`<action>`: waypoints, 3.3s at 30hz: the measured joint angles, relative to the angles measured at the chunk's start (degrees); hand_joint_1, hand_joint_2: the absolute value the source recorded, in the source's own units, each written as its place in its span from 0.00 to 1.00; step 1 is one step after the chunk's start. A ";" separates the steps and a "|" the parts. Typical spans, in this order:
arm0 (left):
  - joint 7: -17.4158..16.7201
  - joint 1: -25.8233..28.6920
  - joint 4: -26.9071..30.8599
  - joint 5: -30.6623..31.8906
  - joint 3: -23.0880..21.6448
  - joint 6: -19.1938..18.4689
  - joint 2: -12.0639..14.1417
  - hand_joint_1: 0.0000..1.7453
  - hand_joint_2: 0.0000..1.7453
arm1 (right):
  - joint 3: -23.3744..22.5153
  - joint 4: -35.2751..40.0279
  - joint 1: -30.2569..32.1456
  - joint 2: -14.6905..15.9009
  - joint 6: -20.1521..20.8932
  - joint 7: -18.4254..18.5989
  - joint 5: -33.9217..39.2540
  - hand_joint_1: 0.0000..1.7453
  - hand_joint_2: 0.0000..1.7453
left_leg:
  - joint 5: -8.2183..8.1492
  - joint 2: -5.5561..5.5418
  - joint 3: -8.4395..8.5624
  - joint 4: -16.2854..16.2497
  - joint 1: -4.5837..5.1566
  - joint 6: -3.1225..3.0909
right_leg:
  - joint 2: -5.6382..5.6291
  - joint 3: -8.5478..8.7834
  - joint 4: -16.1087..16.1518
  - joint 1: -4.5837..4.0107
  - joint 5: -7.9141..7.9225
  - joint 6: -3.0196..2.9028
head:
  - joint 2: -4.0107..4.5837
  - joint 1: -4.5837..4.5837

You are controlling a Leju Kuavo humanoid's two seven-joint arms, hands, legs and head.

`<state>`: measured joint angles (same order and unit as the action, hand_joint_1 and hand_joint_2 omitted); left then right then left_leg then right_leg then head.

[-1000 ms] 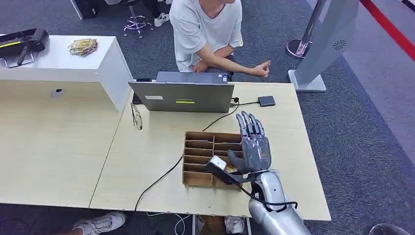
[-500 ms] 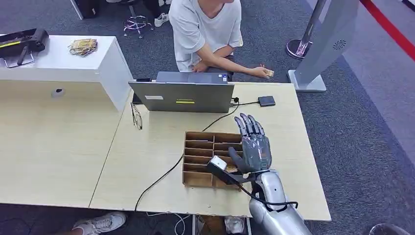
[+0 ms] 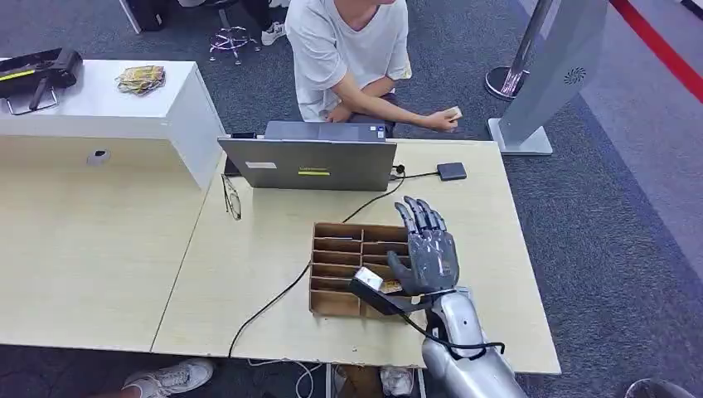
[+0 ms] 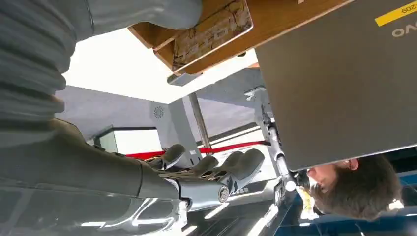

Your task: Pass the card to the sensor for recognition and then transmit it.

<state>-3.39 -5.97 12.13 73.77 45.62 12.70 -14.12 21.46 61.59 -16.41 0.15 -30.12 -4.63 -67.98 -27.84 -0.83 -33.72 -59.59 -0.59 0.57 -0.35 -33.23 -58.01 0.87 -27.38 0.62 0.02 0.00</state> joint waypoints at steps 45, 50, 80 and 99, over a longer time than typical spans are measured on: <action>0.04 0.00 0.00 -0.13 0.00 0.00 0.00 0.00 0.00 | 0.04 -1.53 0.50 0.00 -0.09 -0.28 -0.24 0.40 1.00 | 0.00 0.00 0.00 0.00 0.00 0.00 | 0.00 0.00 0.00 0.00 0.00 0.00 | 0.00 0.00; 0.04 0.00 0.00 -0.13 0.00 0.00 0.00 0.00 0.00 | 0.04 -1.57 0.51 0.00 -0.09 -0.28 -0.24 0.42 1.00 | 0.00 0.00 0.00 0.00 0.00 0.00 | 0.00 0.00 0.00 0.00 0.00 0.00 | 0.00 0.00; 0.04 -0.01 0.00 0.09 -0.02 -0.09 0.00 0.00 0.00 | 1.44 -2.62 0.46 0.00 0.72 -0.28 -1.01 0.84 1.00 | 0.00 0.00 -0.01 0.00 0.00 0.00 | 0.00 0.00 0.00 0.00 0.00 0.00 | 0.00 0.00; 0.04 -0.01 0.00 0.13 -0.04 -0.17 0.00 0.00 0.00 | 1.46 -2.58 0.34 0.00 -0.52 -0.85 -0.46 0.97 1.00 | 0.00 0.00 0.00 0.00 0.00 0.00 | 0.00 0.01 0.01 0.00 0.00 0.00 | 0.00 0.00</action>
<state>-3.34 -5.98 12.13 73.90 45.57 12.52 -14.12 22.93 59.01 -16.07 0.15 -30.64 -5.49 -68.43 -27.84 -0.83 -33.72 -59.59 -0.59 0.56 -0.35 -33.23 -58.00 0.87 -27.38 0.62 0.02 0.00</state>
